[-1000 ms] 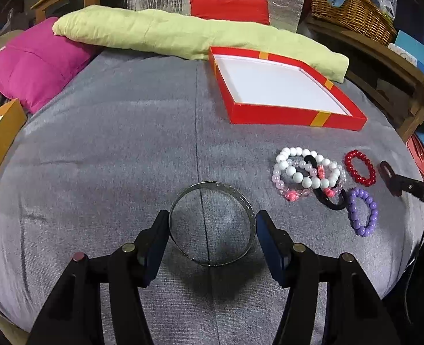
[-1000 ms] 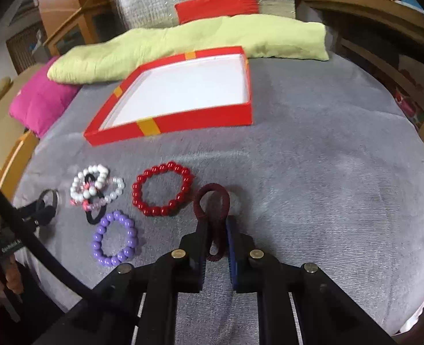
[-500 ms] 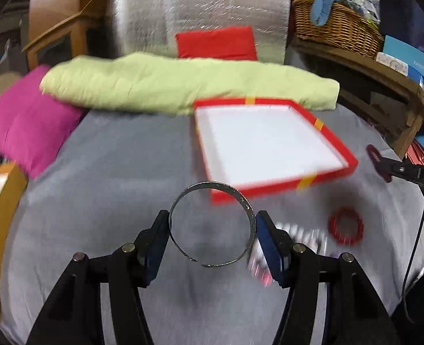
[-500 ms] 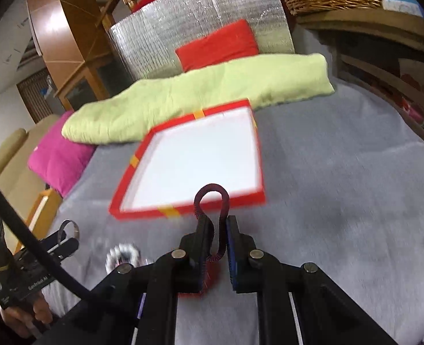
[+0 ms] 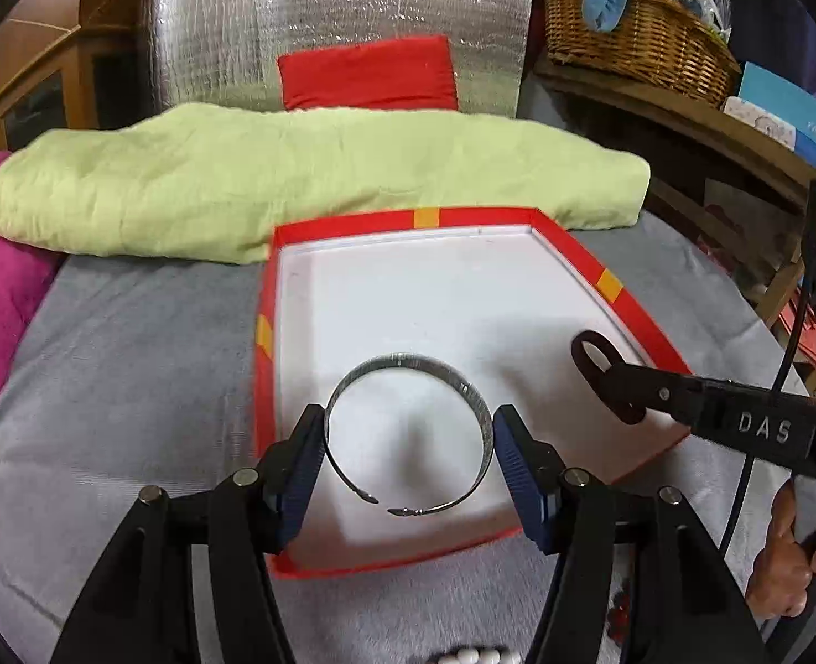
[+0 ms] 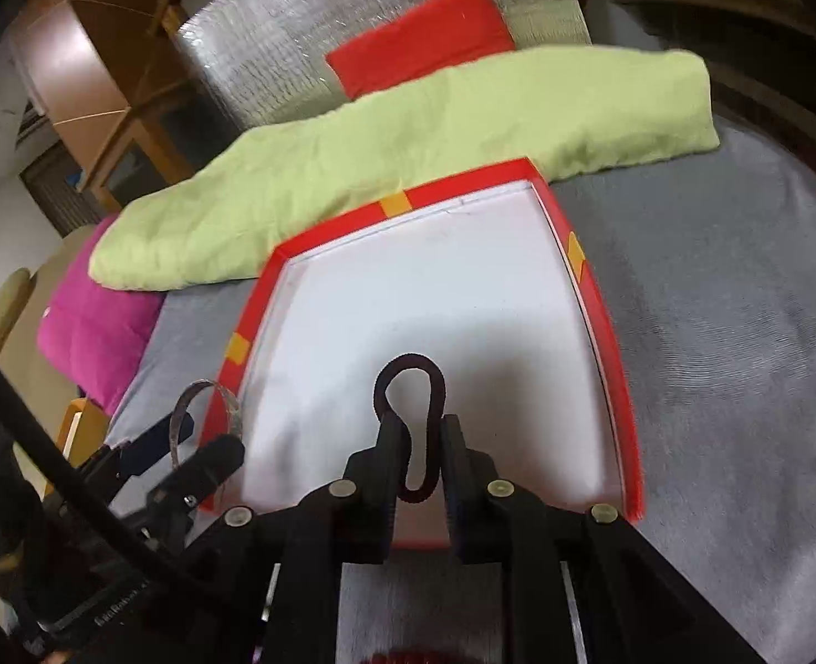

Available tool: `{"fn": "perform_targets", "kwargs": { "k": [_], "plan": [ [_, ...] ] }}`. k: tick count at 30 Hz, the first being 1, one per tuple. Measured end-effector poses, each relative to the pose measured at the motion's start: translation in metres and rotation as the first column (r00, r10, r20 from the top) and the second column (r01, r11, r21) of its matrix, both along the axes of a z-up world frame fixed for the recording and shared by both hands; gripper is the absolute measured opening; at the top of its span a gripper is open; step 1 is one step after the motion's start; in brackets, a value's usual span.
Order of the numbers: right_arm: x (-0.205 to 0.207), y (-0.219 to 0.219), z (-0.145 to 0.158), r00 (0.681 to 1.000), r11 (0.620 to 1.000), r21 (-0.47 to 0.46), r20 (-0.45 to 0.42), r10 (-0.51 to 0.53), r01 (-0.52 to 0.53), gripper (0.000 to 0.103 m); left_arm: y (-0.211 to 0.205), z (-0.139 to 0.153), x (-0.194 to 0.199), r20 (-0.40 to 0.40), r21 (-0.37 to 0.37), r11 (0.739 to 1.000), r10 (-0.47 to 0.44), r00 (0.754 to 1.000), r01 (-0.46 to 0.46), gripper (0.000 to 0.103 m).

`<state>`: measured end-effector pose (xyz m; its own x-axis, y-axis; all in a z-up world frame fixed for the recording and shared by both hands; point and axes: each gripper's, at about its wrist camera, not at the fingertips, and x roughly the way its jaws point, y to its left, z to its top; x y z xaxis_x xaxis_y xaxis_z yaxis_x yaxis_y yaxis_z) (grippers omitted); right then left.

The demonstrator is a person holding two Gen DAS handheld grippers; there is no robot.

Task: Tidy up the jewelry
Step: 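Carry the silver bangle into the red box with the left tool while the right drops the maroon bangle there, then grasp the white bead bracelet with the left tool while the right tool grasps the red bead bracelet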

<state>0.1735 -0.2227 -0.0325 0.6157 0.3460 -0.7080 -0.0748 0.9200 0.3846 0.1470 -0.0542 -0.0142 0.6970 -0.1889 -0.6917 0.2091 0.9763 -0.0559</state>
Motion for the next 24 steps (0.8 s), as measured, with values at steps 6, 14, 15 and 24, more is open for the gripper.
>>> {"fn": "perform_targets", "kwargs": {
  "k": [6, 14, 15, 24],
  "plan": [
    [0.005, -0.003, -0.001, 1.000, 0.999, -0.018, 0.014, -0.027, 0.027, 0.061, -0.003, -0.005, 0.002, -0.005, 0.032, 0.999, -0.023, 1.000, 0.023, 0.064],
    [-0.021, -0.023, 0.026, 0.995, 0.998, 0.031, 0.084, -0.054, 0.052, 0.061, 0.034, 0.011, -0.009, -0.023, 0.016, 0.996, 0.084, 0.996, -0.084, 0.066],
    [-0.026, -0.026, 0.028, 0.995, 0.998, 0.034, 0.085, -0.051, 0.049, 0.061, 0.038, 0.013, -0.011, -0.024, 0.015, 0.996, 0.093, 0.995, -0.093, 0.067],
    [-0.063, -0.042, 0.032, 0.998, 1.000, 0.003, 0.055, -0.002, 0.002, 0.057, 0.068, 0.020, -0.055, -0.066, 0.006, 0.994, 0.113, 0.991, -0.113, 0.069]
  ]
}}
